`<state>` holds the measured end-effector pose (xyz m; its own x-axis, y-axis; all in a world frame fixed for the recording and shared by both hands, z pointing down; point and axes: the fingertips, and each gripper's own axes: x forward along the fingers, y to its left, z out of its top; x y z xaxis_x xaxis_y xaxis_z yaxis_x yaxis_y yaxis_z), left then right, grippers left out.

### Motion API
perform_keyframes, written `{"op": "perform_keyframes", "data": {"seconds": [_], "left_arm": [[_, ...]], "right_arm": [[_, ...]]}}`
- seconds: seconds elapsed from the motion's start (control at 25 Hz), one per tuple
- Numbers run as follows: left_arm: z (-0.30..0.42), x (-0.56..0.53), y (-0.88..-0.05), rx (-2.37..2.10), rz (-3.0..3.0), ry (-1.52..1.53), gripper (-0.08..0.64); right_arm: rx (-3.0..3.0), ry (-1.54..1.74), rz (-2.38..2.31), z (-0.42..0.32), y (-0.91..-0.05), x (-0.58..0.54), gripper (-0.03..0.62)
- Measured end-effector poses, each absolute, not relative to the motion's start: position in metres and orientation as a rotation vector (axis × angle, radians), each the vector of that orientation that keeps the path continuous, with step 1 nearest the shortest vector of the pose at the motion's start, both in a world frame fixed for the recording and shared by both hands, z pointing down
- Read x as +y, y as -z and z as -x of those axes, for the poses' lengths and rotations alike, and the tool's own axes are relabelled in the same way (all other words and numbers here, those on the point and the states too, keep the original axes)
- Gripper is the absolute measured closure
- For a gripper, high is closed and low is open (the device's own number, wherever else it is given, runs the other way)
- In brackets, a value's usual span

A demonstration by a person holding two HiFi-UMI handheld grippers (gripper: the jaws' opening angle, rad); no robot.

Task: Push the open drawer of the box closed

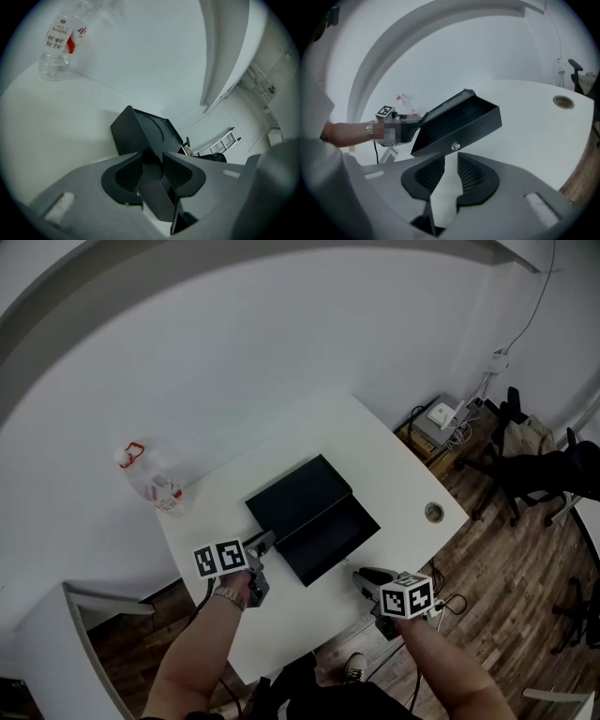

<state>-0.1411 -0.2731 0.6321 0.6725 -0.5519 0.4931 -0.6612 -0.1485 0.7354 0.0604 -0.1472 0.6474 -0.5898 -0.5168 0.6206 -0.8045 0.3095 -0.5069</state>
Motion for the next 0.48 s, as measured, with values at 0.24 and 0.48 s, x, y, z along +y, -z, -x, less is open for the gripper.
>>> {"op": "perform_keyframes", "data": {"seconds": [0.24,0.48], "left_arm": [[0.141,-0.273,-0.632,-0.936,-1.826,-0.124,0.416],[0.141,-0.272,-0.633,-0.931,-1.820,-0.123,0.416]], "right_arm": [[-2.189,-1.143,-1.149,-0.054,-0.665,-0.165,0.489],[-2.186,-1.148,-1.095,-0.041,-0.674,-0.168,0.479]]}}
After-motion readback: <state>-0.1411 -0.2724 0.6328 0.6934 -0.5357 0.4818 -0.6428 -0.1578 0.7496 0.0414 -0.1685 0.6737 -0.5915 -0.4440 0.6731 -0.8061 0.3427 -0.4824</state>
